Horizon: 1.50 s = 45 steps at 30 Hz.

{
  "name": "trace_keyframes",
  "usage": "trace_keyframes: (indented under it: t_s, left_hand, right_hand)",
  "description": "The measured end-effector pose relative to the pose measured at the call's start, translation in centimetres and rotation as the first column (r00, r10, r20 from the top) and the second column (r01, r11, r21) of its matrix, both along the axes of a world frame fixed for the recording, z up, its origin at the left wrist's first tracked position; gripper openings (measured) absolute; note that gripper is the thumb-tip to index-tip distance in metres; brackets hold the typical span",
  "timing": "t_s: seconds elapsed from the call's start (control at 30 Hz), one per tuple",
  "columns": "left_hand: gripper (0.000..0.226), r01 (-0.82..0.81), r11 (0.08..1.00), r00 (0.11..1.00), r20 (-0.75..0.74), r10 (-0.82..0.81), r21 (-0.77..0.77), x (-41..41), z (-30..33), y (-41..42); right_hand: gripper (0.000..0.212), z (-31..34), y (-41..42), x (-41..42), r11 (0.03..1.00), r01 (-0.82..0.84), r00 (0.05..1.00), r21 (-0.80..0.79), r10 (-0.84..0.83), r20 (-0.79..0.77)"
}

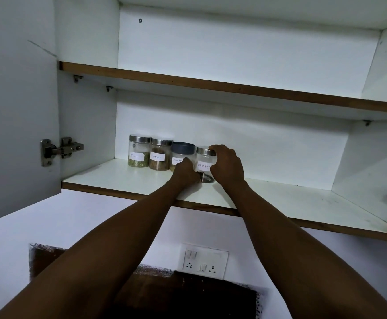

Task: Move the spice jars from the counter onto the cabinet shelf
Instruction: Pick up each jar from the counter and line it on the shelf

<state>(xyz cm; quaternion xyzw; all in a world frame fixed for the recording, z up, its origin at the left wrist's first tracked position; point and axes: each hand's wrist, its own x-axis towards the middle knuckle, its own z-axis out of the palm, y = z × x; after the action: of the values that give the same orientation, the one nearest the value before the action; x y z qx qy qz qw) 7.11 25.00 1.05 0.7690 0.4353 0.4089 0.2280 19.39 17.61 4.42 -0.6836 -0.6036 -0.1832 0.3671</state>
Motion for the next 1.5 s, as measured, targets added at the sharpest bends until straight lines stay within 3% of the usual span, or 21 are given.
trace_keyframes:
  t_s: [0.33,0.63,0.77,0.93,1.3,1.5]
  left_hand:
    - [0.041,0.087,0.996,0.996,0.023,-0.086,-0.019,0.6,-0.6,0.5]
    - [0.033,0.207,0.978,0.978,0.026,-0.207,-0.002,0.8,-0.8,0.8]
    - [0.027,0.21,0.977,0.978,-0.017,-0.21,0.021,0.8,-0.9,0.8]
    - [0.024,0.216,0.972,0.974,-0.093,-0.207,0.091,0.9,-1.2,1.3]
    - [0.039,0.205,0.977,0.975,-0.102,-0.199,0.052,1.1,-1.4,1.8]
    - [0.031,0.193,0.98,0.979,-0.082,-0.189,0.051,0.9,-1.4,1.3]
  right_hand:
    - [0.066,-0.3,2.1,0.7,0.999,0.005,1.0,-0.037,-0.005,0.0]
    - [0.076,-2.3,3.4,0.9,0.993,-0.116,0.991,-0.001,0.116,-0.067]
    - [0.093,-3.0,3.9,1.1,0.994,-0.077,0.997,-0.076,0.074,-0.035]
    - [0.099,-3.6,4.2,1.0,0.993,-0.024,0.999,-0.112,0.026,0.019]
    - [0.102,-4.1,4.5,1.5,0.994,-0.012,0.998,-0.104,0.017,0.053]
    - [0.104,-4.3,4.6,1.8,0.996,-0.01,0.996,-0.088,0.017,0.085]
